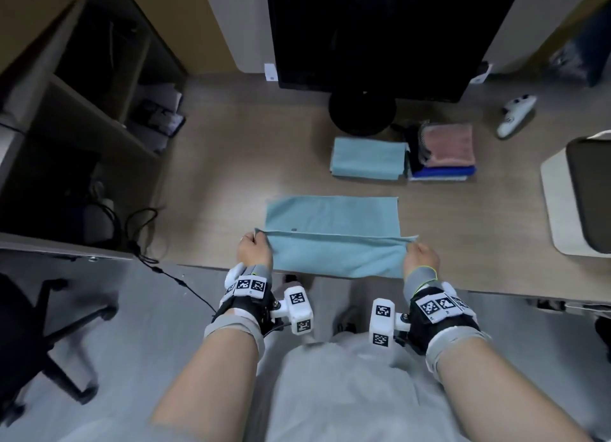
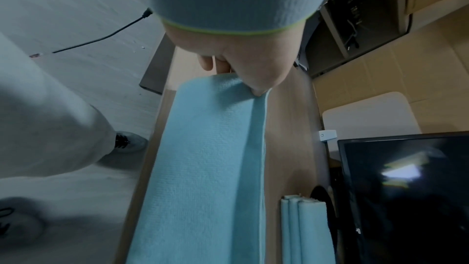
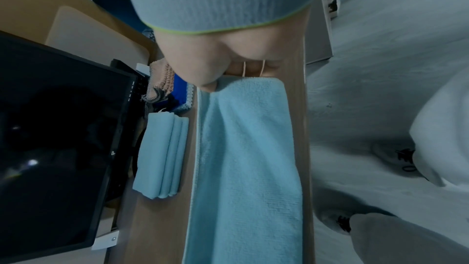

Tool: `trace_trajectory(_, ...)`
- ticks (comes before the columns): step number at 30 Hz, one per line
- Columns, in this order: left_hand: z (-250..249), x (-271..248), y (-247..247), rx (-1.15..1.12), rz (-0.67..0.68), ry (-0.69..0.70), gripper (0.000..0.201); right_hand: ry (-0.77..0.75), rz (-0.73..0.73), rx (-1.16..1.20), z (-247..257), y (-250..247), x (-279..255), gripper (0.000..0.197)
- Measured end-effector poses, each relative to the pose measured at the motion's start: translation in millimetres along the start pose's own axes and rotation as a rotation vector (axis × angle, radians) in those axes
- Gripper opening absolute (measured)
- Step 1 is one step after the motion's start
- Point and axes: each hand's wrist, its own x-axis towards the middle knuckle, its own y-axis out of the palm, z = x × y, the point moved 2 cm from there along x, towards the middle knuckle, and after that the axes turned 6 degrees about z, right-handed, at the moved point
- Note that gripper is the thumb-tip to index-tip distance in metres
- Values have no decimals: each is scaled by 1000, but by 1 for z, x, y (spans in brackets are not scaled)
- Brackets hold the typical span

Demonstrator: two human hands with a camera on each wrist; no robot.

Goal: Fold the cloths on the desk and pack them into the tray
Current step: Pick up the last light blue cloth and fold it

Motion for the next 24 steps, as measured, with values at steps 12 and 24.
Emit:
trace_trajectory(12, -39, 77, 22, -42, 83, -61, 31, 36, -2, -116, 43, 41, 62, 31)
trace_trajectory(24, -65, 125, 51, -48, 252, -142, 19, 228, -86, -185, 53, 61, 89, 33)
